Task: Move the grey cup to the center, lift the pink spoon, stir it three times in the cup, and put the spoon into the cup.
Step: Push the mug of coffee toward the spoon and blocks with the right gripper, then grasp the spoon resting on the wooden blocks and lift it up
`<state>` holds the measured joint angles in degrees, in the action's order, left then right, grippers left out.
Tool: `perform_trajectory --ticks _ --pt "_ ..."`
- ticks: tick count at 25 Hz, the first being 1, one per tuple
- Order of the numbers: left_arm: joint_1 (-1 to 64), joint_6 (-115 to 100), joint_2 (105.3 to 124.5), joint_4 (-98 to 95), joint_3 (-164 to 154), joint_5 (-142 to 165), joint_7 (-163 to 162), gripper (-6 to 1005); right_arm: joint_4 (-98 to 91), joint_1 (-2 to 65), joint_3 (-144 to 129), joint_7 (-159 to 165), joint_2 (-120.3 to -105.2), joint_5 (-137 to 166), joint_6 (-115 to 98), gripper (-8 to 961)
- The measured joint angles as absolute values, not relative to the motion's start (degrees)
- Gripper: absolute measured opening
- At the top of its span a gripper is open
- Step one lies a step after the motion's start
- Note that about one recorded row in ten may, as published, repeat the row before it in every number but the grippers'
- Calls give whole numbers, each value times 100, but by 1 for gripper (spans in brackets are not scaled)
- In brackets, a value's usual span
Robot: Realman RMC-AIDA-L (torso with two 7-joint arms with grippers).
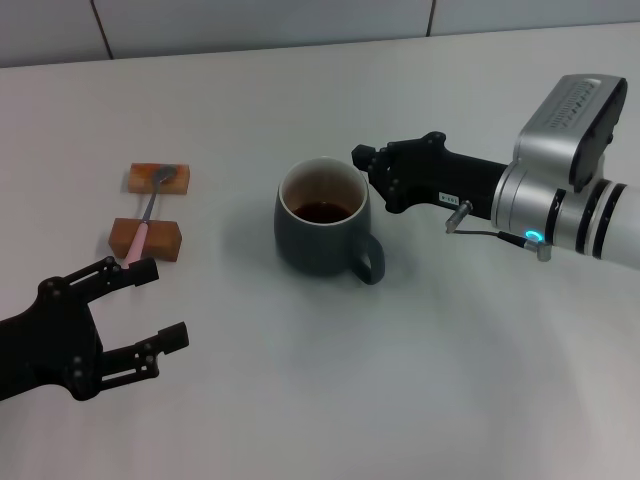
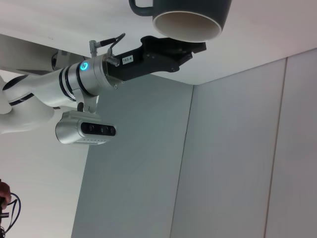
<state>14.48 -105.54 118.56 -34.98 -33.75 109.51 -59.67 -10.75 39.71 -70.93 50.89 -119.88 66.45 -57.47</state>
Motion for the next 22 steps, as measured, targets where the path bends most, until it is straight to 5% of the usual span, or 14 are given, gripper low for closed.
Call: perform_trajectory --ticks 22 --pt "1415 -10522 11847 -3489 -3375 10951 -5950 829 -3923 1239 -6831 6071 -11918 8253 -8060 144"
